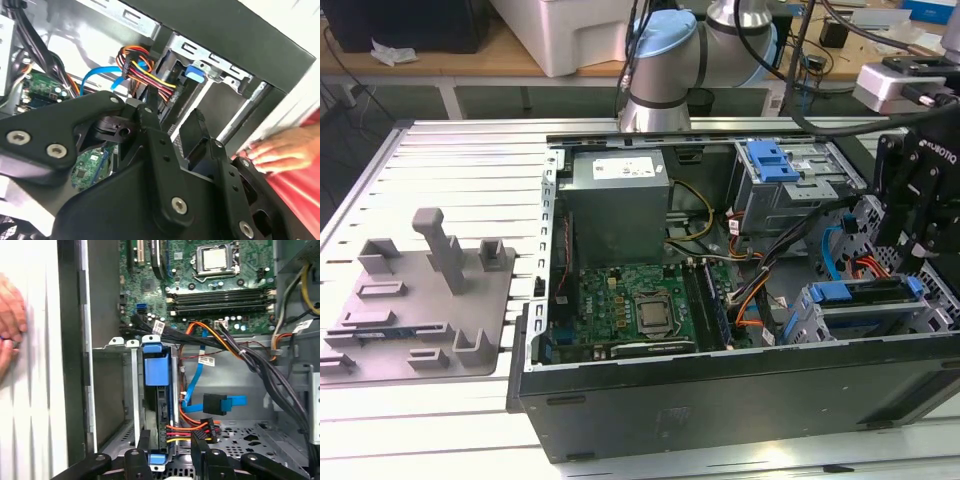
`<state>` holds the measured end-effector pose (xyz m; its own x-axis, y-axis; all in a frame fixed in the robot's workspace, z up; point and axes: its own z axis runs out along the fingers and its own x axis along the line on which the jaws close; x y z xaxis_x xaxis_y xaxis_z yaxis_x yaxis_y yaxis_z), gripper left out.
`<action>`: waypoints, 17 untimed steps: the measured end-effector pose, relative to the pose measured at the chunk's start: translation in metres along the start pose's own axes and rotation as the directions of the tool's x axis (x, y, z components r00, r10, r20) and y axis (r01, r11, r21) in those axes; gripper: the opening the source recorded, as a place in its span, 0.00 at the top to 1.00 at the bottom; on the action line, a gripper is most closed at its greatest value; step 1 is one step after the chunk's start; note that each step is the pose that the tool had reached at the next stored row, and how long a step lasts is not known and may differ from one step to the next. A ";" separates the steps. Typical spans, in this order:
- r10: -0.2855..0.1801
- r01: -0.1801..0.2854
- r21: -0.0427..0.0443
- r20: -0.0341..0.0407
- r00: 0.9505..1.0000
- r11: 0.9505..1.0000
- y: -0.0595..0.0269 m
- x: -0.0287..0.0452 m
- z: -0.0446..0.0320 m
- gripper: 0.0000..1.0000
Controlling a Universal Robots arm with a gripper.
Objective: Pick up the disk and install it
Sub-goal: 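Insert the first disk wire, then insert the second disk wire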
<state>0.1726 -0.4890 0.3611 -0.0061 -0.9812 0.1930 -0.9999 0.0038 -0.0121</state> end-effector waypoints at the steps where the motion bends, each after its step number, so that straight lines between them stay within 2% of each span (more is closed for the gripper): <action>1: 0.000 0.000 0.000 -0.020 1.000 1.000 0.0000 -0.0028 -0.0006 0.55; 2: 0.000 0.000 0.000 -0.029 1.000 1.000 0.0001 -0.0035 -0.0008 0.55; 3: 0.000 0.000 0.000 -0.034 0.999 1.000 0.0000 -0.0038 -0.0007 0.55; 17: 0.000 0.000 0.000 -0.041 0.999 1.000 0.0000 -0.0039 -0.0008 0.55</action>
<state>0.1726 -0.4851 0.3611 -0.0061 -0.9723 0.2335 -0.9999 0.0034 -0.0123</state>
